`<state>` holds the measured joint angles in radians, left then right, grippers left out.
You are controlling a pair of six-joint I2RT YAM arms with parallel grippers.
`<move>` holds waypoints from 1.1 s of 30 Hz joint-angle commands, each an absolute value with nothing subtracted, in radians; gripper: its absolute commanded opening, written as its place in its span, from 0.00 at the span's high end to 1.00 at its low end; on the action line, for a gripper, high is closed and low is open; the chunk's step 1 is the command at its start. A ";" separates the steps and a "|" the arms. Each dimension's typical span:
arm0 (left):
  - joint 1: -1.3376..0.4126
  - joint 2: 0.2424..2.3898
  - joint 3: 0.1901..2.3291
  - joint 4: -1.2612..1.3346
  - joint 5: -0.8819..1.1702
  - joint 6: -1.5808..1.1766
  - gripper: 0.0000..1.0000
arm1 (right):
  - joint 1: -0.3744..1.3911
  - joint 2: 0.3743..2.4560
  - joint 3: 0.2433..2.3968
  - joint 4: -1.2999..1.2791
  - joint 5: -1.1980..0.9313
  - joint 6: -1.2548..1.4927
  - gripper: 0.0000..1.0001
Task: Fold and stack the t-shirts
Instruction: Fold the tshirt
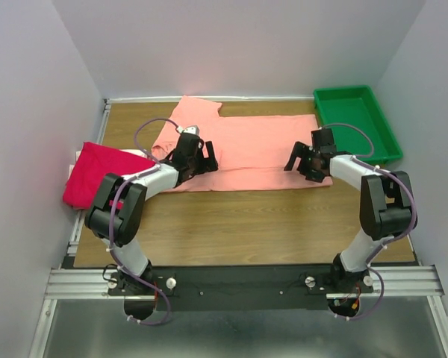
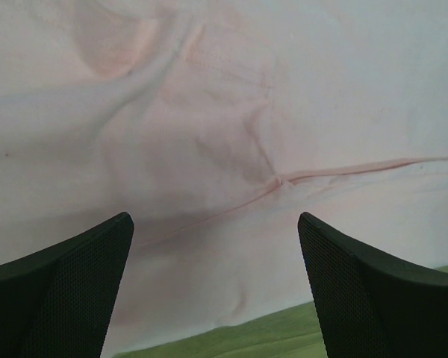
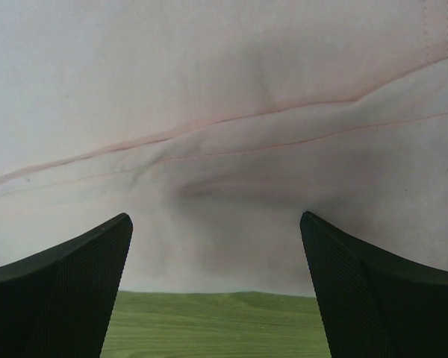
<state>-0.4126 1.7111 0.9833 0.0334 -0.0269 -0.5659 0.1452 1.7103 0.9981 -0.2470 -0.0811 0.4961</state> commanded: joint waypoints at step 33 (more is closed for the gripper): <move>-0.739 1.039 0.503 -0.319 -0.245 -1.080 0.02 | 0.150 0.937 0.471 -0.409 -0.040 0.673 0.00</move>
<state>-0.7300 1.1103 0.4473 -0.1707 -0.1608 -1.0439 0.1493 0.9688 0.4313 -0.3412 -0.0303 0.6743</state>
